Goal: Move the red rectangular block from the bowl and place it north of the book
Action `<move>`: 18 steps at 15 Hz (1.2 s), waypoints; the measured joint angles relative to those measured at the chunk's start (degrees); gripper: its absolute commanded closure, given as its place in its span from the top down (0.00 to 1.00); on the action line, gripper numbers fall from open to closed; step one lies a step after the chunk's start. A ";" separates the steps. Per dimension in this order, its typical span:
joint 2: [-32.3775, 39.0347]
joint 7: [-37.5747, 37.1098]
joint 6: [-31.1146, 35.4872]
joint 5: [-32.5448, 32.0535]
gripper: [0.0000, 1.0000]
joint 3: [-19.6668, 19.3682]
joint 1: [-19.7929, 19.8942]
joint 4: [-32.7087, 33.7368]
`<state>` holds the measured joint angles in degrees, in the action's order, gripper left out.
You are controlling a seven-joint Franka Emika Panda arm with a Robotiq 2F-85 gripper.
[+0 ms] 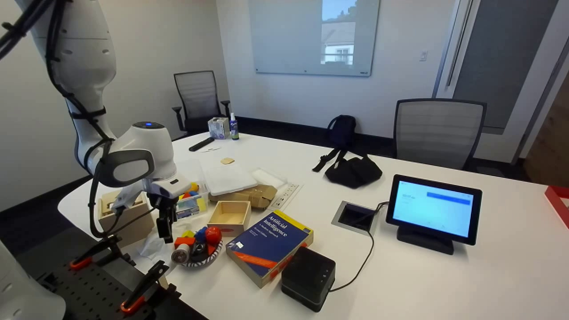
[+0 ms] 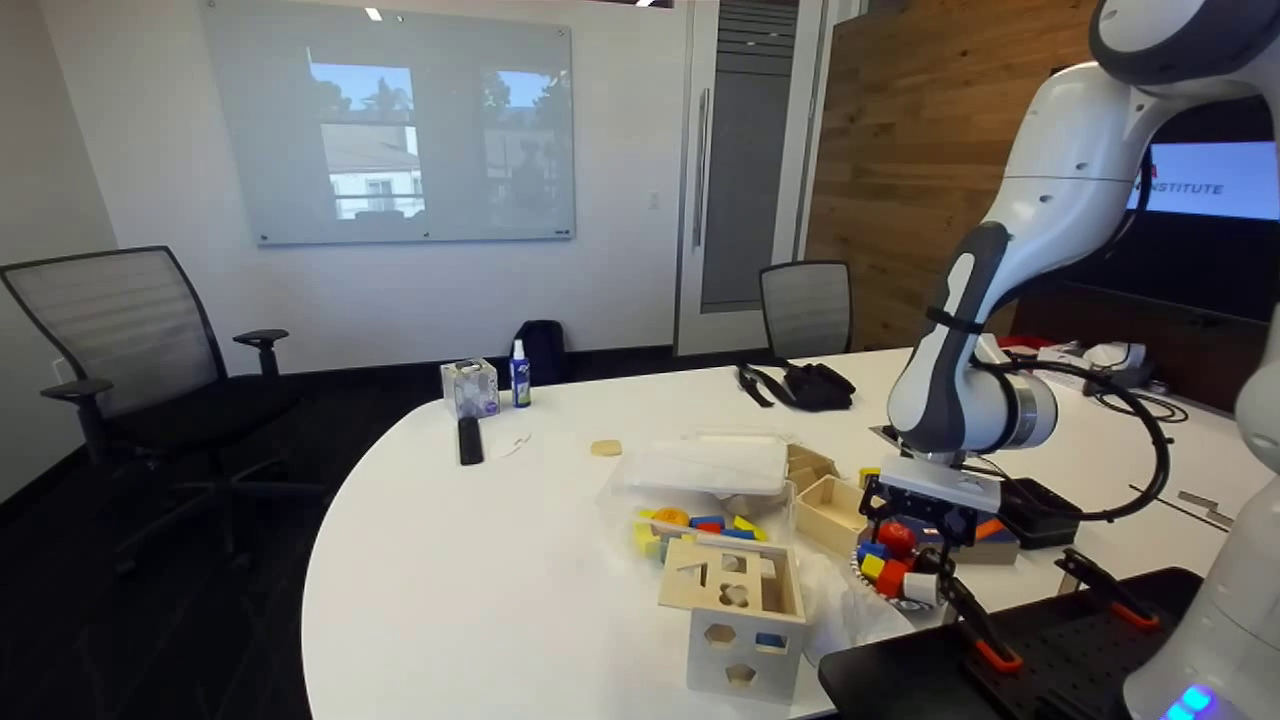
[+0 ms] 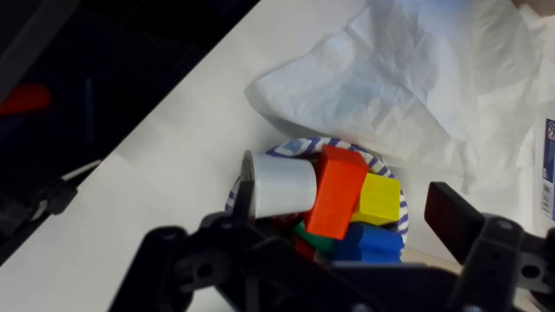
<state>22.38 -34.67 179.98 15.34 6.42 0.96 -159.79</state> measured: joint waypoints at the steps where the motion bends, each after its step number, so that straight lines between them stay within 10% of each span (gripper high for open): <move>1: 1.25 0.00 0.42 0.65 1.00 0.42 -0.06 0.22; 18: 11.38 0.00 5.52 2.02 1.00 0.17 -1.32 4.68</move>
<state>33.76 -34.67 185.49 17.36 6.58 -0.35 -155.12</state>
